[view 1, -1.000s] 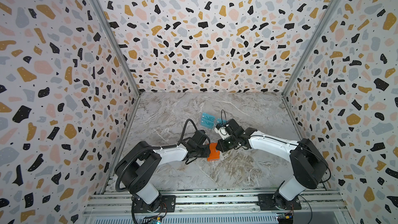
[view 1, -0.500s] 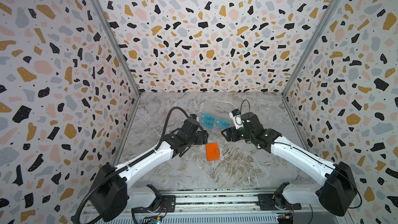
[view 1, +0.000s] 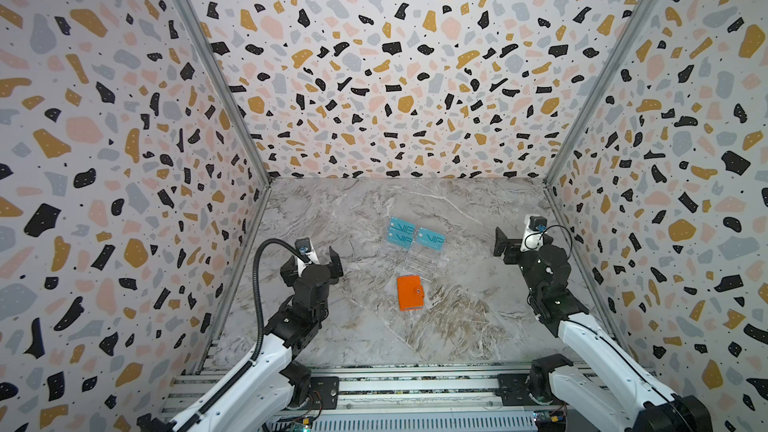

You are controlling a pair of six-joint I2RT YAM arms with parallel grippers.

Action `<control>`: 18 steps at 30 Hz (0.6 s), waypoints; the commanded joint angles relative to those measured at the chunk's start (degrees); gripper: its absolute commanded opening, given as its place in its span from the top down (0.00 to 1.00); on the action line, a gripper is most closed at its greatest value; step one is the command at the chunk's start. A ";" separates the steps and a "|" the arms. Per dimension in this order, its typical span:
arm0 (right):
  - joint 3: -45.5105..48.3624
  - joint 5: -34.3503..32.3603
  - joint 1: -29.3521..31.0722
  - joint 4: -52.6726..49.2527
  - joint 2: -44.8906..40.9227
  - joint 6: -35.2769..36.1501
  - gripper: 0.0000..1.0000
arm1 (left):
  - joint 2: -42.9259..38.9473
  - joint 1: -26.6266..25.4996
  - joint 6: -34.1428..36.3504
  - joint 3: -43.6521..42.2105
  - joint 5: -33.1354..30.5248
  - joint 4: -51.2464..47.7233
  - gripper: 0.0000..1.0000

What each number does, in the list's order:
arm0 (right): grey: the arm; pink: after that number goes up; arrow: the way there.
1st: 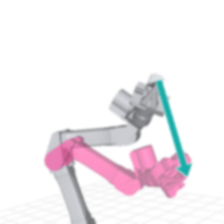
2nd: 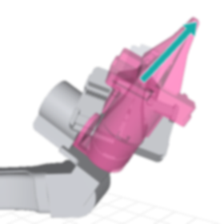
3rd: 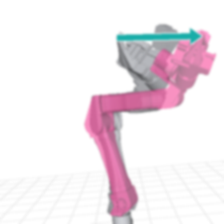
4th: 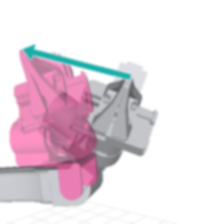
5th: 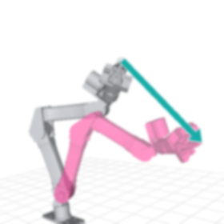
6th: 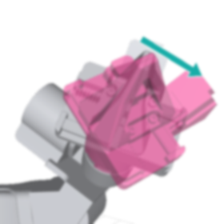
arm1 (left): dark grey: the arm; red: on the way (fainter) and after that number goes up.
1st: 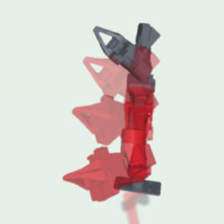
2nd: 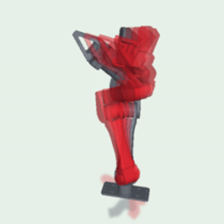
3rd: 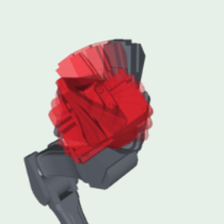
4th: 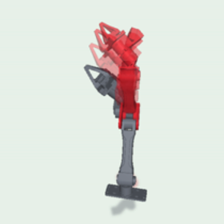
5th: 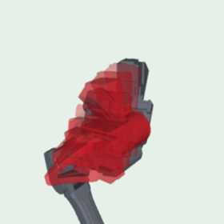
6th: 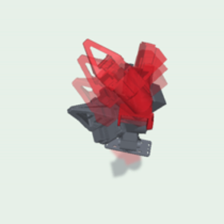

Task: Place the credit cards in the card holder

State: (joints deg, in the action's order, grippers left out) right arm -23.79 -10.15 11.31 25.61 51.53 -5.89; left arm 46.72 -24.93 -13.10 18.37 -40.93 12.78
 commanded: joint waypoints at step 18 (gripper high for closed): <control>14.21 1.31 -7.44 46.80 31.07 2.84 0.01 | 33.14 15.87 9.67 -9.12 7.02 57.21 0.00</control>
State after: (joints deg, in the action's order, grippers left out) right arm -9.41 -10.24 4.16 63.22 79.94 -4.38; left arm 78.26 -10.37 -3.79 11.44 -35.18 56.51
